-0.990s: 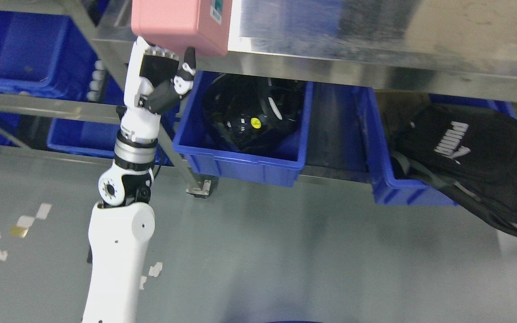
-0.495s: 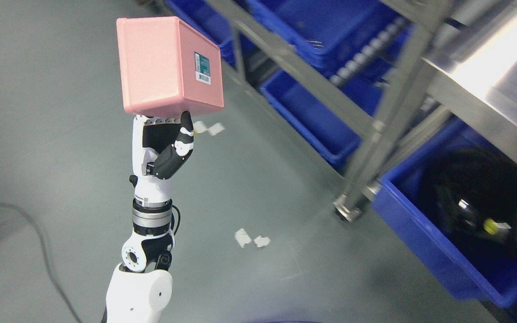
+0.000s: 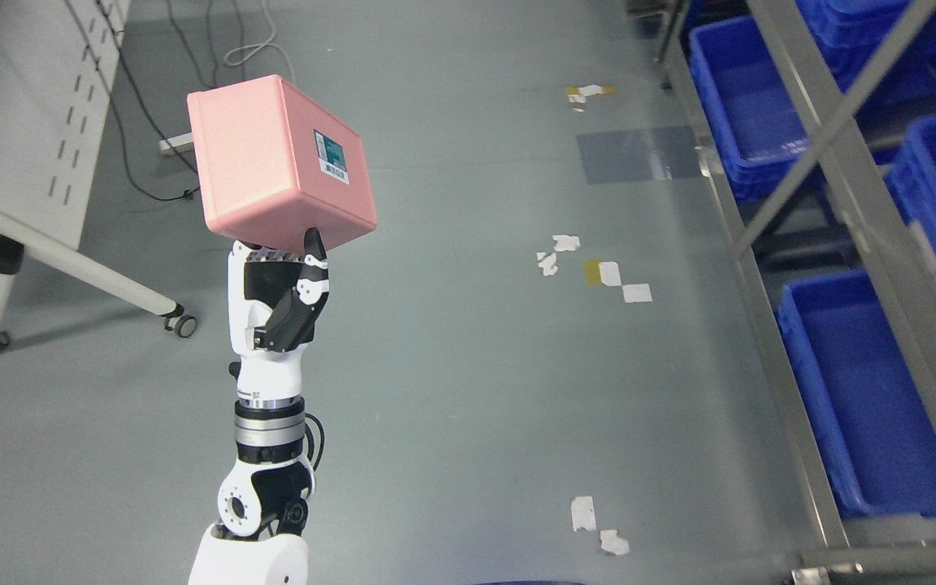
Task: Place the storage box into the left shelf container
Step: 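Hold the pink box up in the left hand while turning away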
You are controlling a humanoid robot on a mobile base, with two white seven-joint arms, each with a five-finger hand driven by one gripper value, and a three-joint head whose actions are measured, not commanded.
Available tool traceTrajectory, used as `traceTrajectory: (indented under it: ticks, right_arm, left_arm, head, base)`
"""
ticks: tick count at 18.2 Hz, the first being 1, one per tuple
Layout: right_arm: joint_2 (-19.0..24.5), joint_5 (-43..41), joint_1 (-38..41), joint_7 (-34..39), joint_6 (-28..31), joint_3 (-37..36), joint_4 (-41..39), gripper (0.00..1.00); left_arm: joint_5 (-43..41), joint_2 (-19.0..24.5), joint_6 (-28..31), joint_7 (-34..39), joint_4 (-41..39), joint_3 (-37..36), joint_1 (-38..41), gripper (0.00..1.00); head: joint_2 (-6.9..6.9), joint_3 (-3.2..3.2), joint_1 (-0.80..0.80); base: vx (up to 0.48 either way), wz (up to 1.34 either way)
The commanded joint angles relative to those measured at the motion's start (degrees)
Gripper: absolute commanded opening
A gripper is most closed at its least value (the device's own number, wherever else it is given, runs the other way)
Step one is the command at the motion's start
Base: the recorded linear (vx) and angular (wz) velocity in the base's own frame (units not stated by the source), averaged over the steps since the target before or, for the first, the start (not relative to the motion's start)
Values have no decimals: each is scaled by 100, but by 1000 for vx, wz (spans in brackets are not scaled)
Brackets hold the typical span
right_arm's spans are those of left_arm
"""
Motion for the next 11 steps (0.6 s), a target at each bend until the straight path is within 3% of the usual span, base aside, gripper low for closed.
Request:
traceTrajectory:
  ticks: [1, 11]
  right_arm:
    - [-100, -123, -27, 1, -24, 0, -100, 100]
    - [-100, -123, -18, 10, -15, 0, -100, 100]
  left_arm:
    - [3, 99, -46, -8, -236, 182, 215, 2]
    - [-6, 99, -310, -201, -236, 322, 488, 2]
  head:
    - [0, 0, 0]
    - [0, 0, 0]
  base:
    - [336, 723]
    - [471, 339]
